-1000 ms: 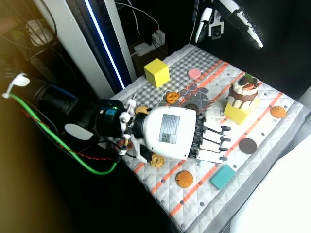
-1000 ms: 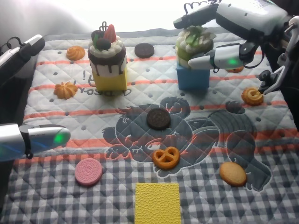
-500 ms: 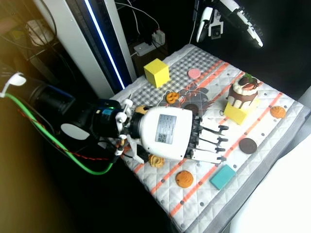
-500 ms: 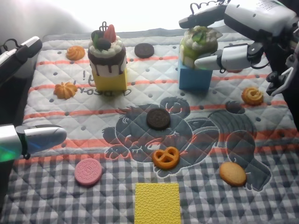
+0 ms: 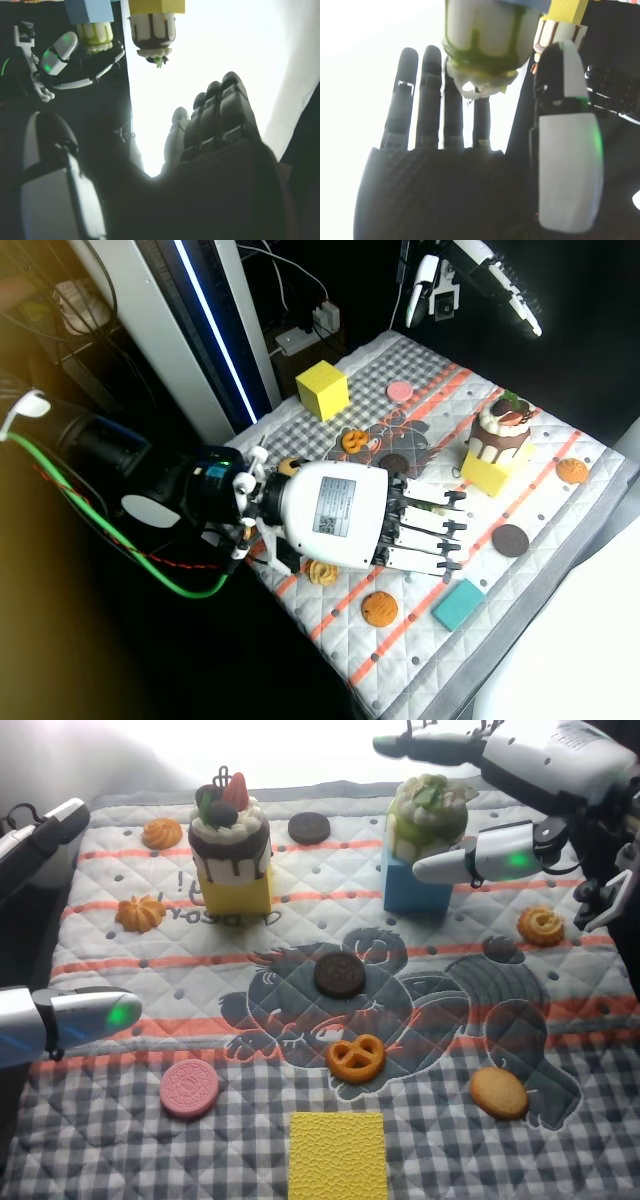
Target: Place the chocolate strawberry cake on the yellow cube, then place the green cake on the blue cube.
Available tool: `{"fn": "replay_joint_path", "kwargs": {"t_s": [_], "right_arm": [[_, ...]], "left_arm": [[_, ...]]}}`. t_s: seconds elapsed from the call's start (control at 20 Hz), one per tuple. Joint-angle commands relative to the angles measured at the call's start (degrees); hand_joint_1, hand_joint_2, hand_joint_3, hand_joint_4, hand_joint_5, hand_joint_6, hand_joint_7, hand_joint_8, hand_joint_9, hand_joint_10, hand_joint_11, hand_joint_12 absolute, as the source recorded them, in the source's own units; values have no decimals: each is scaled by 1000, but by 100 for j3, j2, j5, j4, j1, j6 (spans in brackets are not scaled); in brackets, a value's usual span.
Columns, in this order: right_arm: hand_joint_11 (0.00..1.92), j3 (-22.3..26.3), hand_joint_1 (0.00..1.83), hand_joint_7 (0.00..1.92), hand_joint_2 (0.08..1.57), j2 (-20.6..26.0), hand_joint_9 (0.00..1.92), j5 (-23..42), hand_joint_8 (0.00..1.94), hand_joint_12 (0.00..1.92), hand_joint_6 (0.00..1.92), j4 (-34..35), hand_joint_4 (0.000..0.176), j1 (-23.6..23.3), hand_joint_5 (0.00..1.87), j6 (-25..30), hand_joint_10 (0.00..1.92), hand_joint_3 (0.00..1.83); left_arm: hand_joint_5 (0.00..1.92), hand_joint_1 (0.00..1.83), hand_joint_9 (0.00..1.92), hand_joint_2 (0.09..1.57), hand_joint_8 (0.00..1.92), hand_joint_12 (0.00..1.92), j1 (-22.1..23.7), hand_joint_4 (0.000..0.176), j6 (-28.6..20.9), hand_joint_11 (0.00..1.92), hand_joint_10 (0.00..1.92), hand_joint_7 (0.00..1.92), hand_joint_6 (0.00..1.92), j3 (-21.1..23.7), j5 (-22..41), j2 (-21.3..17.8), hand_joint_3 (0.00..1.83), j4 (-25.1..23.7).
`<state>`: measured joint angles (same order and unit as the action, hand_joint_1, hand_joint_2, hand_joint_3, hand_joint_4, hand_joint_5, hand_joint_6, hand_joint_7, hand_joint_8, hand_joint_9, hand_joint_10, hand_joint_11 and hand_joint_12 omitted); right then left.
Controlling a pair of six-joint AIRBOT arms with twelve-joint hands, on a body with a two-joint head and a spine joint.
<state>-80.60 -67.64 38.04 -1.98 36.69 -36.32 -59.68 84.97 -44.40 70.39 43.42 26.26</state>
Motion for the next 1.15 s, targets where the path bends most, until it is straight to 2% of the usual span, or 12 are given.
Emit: {"fn": "replay_joint_path", "kwargs": {"t_s": [0.0, 0.1, 0.2, 0.35, 0.5, 0.65, 0.75, 0.8, 0.85, 0.9, 0.95, 1.1], "right_arm": [[0, 66, 747, 52, 931, 81, 43, 858, 1, 135, 1, 158, 153, -46, 85, -109, 1, 0], [14, 307, 669, 1, 882, 293, 1, 1121, 0, 12, 0, 281, 174, 41, 2, -387, 0, 0], [0, 682, 645, 0, 881, 661, 0, 1774, 0, 0, 0, 474, 176, 443, 0, -422, 0, 0], [0, 1380, 588, 0, 853, 1210, 0, 3207, 0, 0, 0, 1104, 176, 1691, 0, -422, 0, 0], [0, 2049, 687, 0, 886, 1643, 0, 4600, 0, 0, 0, 1765, 176, 3101, 0, -403, 0, 1], [0, 2397, 692, 0, 883, 1801, 0, 5301, 0, 0, 0, 2126, 165, 4010, 0, -183, 0, 0], [0, 2414, 703, 0, 889, 1798, 0, 5589, 0, 0, 0, 2382, 168, 4454, 0, -25, 0, 2], [0, 2422, 686, 0, 897, 1798, 0, 5643, 0, 0, 0, 2372, 168, 4466, 0, 16, 0, 5], [0, 2424, 689, 0, 893, 1798, 0, 5752, 0, 0, 0, 2275, 174, 4467, 0, 105, 0, 2], [0, 2437, 727, 0, 892, 1803, 0, 5906, 0, 0, 0, 2161, 157, 4466, 0, 177, 0, 1], [0, 2504, 669, 0, 869, 1843, 0, 6109, 0, 0, 0, 2104, 172, 4466, 0, 169, 0, 0], [0, 2629, 571, 0, 880, 1969, 0, 6280, 0, 0, 0, 2083, 176, 4490, 0, -26, 0, 0]], "left_arm": [[43, 818, 0, 819, 0, 0, 1, 131, -52, 0, 0, 0, 0, -18, 772, 3, 7, -64], [33, 820, 0, 820, 0, 0, -19, 112, -108, 0, 0, 0, 0, -21, 824, 2, 7, -48], [33, 829, 0, 821, 0, 0, -152, 92, -402, 0, 0, 0, 1, -59, 965, 16, 6, -29], [0, 840, 0, 804, 0, 0, -449, 109, -943, 0, 0, 0, 0, -99, 1100, 9, 0, -76], [0, 829, 0, 795, 0, 0, -723, 160, -1698, 0, 0, 0, 0, -131, 1333, -9, 0, -290], [0, 722, 0, 735, 0, 0, -1025, 95, -2292, 0, 0, 0, 0, -199, 1600, -5, 0, -253], [0, 693, 0, 739, 0, 0, -1129, 95, -2856, 0, 0, 0, 0, -400, 1601, 62, 0, -154], [0, 655, 0, 736, 0, 0, -1169, 158, -3050, 0, 0, 0, 0, -437, 1684, 86, 0, -170], [0, 627, 0, 746, 0, 0, -1224, 172, -3139, 0, 0, 0, 0, -407, 1880, 88, 0, -217], [0, 558, 0, 768, 0, 0, -1301, 175, -3128, 0, 0, 0, 0, -320, 2149, 80, 0, -258], [0, 583, 0, 802, 0, 0, -1376, 176, -3089, 0, 0, 0, 0, -241, 2406, 70, 9, -274], [0, 475, 0, 847, 0, 0, -1476, 176, -2688, 0, 0, 0, 0, -19, 2694, -65, 24, -268]]}}
